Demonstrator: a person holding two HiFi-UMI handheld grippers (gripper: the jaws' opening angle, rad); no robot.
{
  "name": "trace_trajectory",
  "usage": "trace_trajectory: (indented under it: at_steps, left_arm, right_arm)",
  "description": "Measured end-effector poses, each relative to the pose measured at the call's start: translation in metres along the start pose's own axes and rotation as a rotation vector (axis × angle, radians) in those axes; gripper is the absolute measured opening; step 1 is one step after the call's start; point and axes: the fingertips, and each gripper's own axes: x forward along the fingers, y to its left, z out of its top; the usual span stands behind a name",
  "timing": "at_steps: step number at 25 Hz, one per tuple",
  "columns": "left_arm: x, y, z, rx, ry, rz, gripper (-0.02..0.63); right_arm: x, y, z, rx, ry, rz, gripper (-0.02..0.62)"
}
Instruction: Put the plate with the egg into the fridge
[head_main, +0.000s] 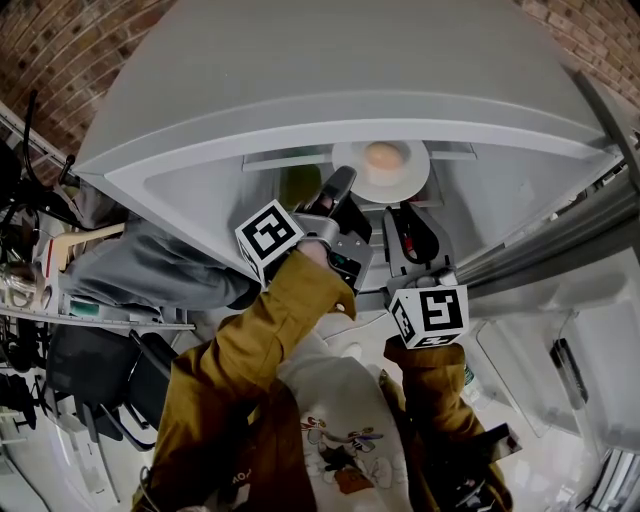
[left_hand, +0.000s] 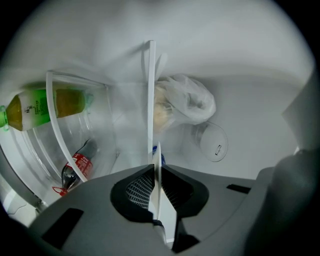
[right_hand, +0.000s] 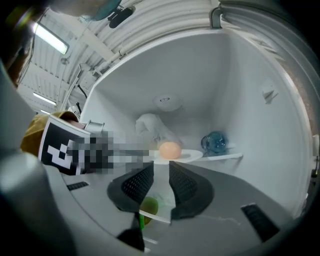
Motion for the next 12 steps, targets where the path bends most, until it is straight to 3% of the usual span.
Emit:
trace_trajectory:
  at_steps: [5, 10, 12]
  left_arm:
    - [0.000, 0.001, 0.000, -0.008, -0.003, 0.002, 0.031]
    - [0.000, 0.003, 0.001, -0.025, 0.000, 0.016, 0.031]
    - [-0.001, 0.001, 0.000, -0.033, -0.001, 0.013, 0.031]
  right_arm:
    - [0.001, -0.004, 0.001, -0.114, 0.034, -0.051, 0.118]
    - [0.003, -0.001, 0.011, -0.482, 0.071, -0.113, 0.138]
    - [0.002, 0.000, 0.012, -0.563, 0.081, -0.121, 0.138]
